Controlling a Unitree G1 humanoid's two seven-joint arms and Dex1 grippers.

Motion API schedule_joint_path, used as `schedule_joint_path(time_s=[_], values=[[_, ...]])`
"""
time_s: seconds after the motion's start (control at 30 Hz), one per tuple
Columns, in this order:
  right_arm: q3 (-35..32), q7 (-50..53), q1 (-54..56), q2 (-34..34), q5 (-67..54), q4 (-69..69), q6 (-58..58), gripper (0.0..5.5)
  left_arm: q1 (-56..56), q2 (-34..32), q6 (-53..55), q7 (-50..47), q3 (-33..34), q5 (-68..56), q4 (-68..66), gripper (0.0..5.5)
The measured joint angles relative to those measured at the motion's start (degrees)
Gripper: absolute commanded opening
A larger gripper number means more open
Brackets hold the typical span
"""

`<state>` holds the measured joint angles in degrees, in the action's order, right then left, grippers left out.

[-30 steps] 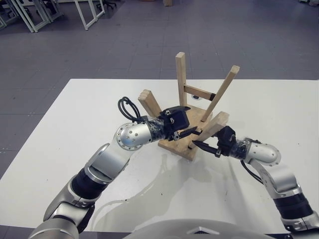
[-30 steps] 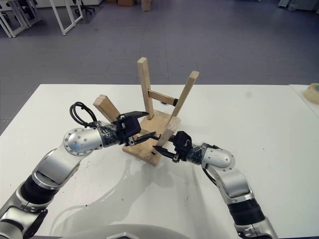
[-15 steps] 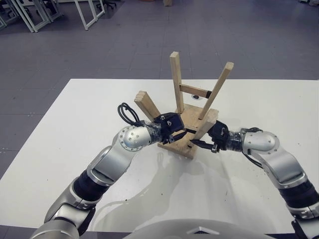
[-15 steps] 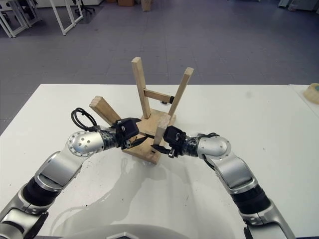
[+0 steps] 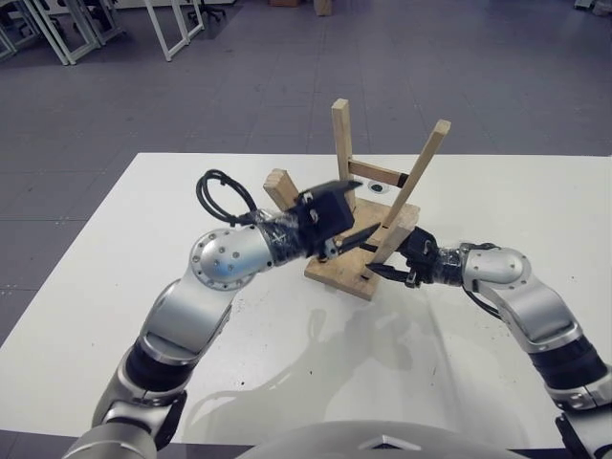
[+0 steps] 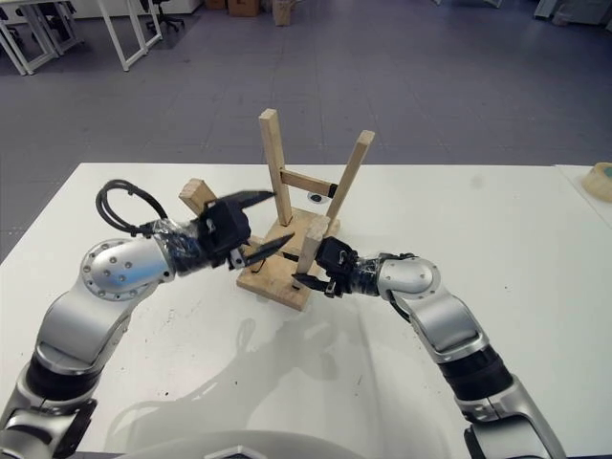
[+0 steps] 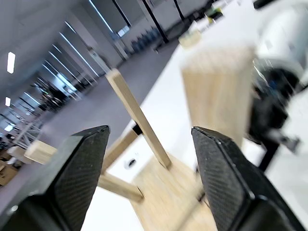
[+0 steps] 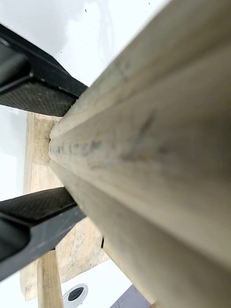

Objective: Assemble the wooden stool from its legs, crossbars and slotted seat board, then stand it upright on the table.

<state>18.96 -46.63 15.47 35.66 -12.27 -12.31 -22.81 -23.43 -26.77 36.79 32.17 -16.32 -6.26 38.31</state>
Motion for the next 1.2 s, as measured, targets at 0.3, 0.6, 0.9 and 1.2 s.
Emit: schedule_joint_path(time_s=[0.3,0.6,0.9,1.2], values=[[0.1,0.8,0.3,-0.3,-0.2,0.7,0.0,2.02,-0.7,-0.3,-12.6,-2.8,-13.6,16.4,-16.7,3.13],[1.8,3.7,1.0,-0.2,0.2,0.7,0.2,2.02,0.5,1.8,-14.8,-3.9,-12.9,19.9,-18.2,3.13],[-2.1,11.1,-1.0,-4.1,0.7,-3.1,-5.0,2.39,-3.9,10.4,-21.4,-16.3,8.4,13.4,-9.9,3.13],[-5.6,11.0,-3.3,-1.0,0.6,-11.0,-14.8,3.09,-2.3,8.9,-23.2,-15.5,10.0,13.4,-9.9,3.13]])
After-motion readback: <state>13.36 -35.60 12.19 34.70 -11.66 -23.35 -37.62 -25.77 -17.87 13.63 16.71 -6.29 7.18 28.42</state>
